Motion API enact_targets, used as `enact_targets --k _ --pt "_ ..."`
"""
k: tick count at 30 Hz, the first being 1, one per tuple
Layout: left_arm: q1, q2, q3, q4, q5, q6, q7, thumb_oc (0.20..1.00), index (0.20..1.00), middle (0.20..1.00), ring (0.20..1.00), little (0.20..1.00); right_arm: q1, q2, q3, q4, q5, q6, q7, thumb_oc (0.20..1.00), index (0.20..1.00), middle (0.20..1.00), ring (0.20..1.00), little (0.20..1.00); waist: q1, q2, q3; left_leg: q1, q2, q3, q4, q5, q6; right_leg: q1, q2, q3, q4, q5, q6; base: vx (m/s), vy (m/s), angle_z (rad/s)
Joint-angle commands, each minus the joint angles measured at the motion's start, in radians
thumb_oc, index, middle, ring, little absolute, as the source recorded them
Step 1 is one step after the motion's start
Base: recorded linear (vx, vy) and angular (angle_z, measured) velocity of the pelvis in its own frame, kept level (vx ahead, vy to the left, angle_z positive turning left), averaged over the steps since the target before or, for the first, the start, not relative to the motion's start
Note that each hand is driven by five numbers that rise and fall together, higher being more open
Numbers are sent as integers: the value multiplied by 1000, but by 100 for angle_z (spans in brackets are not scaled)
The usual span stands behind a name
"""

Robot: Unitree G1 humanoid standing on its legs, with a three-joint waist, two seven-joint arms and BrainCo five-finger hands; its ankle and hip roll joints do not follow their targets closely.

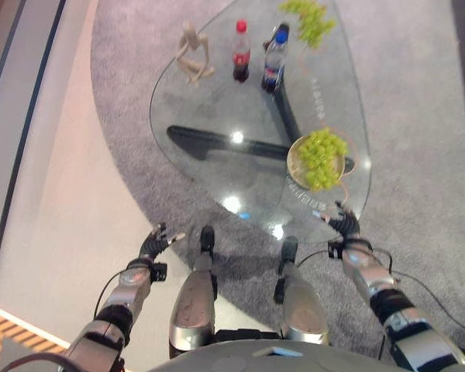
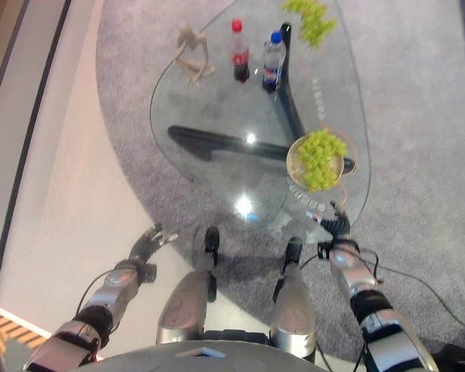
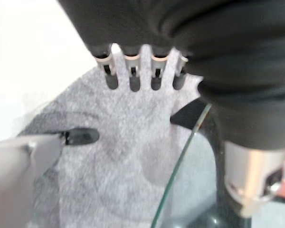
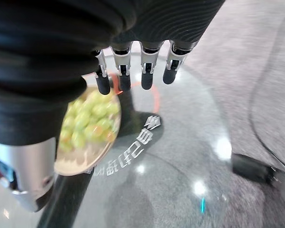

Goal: Pick up fruits into the plate

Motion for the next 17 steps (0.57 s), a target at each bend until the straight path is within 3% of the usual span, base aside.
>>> enact_targets --k 1,8,17 --pt "4 -28 14 103 98 -8 -31 1000 1000 1000 1000 1000 7 25 -22 83 66 -82 116 1000 1000 1000 1000 1000 9 -1 -90 74 -46 96 93 -188 26 -13 45 12 126 -97 -55 170 9 -1" --pt "66 -80 10 260 173 13 -55 1000 1000 1000 1000 1000 85 112 -60 349 54 -90 289 1000 1000 1000 1000 1000 -8 7 -183 167 -44 114 55 -200 35 73 56 29 102 -113 -55 115 29 -3" --pt "97 -119 54 333 207 96 -39 1000 1000 1000 1000 1000 129 153 -106 521 11 21 301 1000 1000 1000 1000 1000 -21 19 -230 239 -42 135 15 -213 41 140 60 37 75 -123 -52 42 25 -7"
